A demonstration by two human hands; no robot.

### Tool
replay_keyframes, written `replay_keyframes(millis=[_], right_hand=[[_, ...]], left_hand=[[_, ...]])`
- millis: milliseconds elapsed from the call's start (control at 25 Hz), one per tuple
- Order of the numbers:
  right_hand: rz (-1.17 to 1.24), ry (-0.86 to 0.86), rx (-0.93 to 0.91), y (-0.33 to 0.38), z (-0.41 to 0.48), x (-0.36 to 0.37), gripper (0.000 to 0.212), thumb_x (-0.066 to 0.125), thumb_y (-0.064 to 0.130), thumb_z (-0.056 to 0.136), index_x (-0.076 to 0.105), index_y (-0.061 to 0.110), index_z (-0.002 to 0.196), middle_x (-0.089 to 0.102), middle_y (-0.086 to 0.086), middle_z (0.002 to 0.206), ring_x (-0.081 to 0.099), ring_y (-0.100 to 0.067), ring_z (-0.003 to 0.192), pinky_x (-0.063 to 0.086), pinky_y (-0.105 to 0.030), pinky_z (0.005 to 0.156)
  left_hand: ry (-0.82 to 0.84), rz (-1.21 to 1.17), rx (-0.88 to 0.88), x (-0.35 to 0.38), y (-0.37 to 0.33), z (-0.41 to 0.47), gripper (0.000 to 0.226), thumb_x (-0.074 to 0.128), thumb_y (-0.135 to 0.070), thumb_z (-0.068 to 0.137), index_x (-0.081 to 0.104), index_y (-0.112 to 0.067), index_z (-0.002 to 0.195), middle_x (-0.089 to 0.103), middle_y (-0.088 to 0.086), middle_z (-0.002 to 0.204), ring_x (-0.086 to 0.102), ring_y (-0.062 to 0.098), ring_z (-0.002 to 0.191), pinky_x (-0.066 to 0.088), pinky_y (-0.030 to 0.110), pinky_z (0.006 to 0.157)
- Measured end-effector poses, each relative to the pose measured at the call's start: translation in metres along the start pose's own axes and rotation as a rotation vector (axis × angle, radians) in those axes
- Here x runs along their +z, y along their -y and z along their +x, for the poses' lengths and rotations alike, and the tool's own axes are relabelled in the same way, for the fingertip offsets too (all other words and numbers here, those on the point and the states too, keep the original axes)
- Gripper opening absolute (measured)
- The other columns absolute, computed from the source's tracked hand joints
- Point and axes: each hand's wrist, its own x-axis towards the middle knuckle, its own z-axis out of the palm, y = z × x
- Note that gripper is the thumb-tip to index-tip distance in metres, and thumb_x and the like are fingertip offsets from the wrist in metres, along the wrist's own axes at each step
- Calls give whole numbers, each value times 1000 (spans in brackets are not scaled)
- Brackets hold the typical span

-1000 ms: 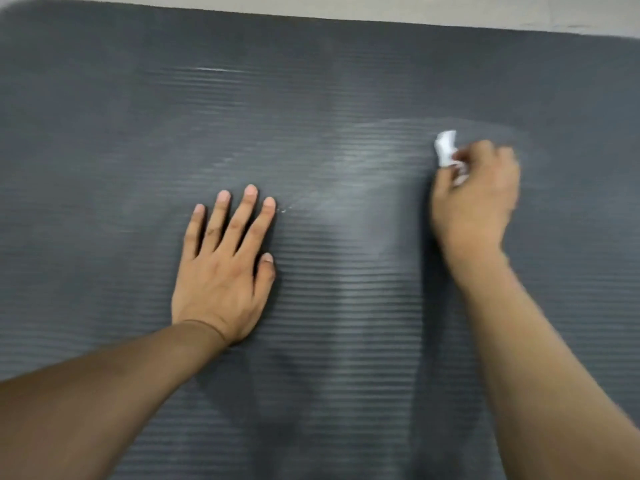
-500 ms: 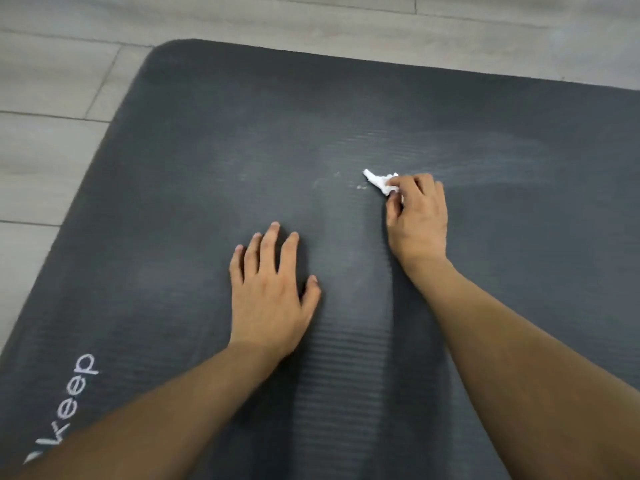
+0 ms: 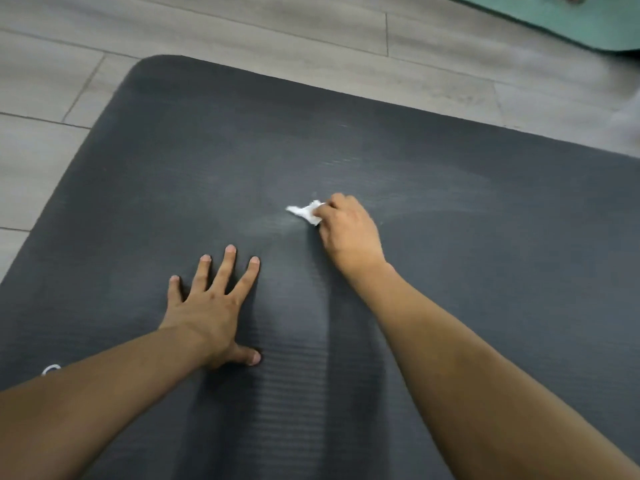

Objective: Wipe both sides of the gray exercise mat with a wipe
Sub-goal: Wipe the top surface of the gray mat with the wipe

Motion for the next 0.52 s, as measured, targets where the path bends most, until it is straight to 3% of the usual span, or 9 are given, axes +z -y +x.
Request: replay_keyframes(millis=[120, 240, 360, 520], right_hand=[[-147, 13, 542, -118, -37, -37, 31, 48, 2, 86, 71, 9, 105, 59, -16, 100, 52, -37, 95, 42, -40, 79], [-84, -67, 764, -122, -48, -38, 38, 44, 0, 87, 70, 9, 113, 59, -15, 105, 51, -36, 99, 38, -37, 78], [73, -156, 463, -51, -49, -15, 40, 50, 1, 80, 72, 14, 111, 62, -9, 98, 53, -31, 89, 43, -36, 79], [124, 41, -92, 29, -78, -10, 37, 57, 5, 83, 67, 16, 117, 62, -3, 106, 51, -24, 87, 48, -35, 79]], left_hand=[[8, 17, -16, -3, -3, 3, 147, 71, -82, 65, -47, -39, 141, -51, 2, 153, -27, 36, 151, 6, 65, 122], [46, 46, -60, -8, -12, 5, 151, 76, -78, 63, -49, -39, 140, -51, 4, 153, -25, 38, 152, 11, 64, 121], [70, 64, -102, -16, -21, 6, 155, 80, -76, 60, -51, -40, 135, -48, 5, 155, -19, 40, 153, 22, 61, 120], [106, 75, -146, -23, -27, 1, 158, 83, -76, 54, -52, -42, 129, -45, 2, 156, -13, 40, 154, 32, 61, 116]])
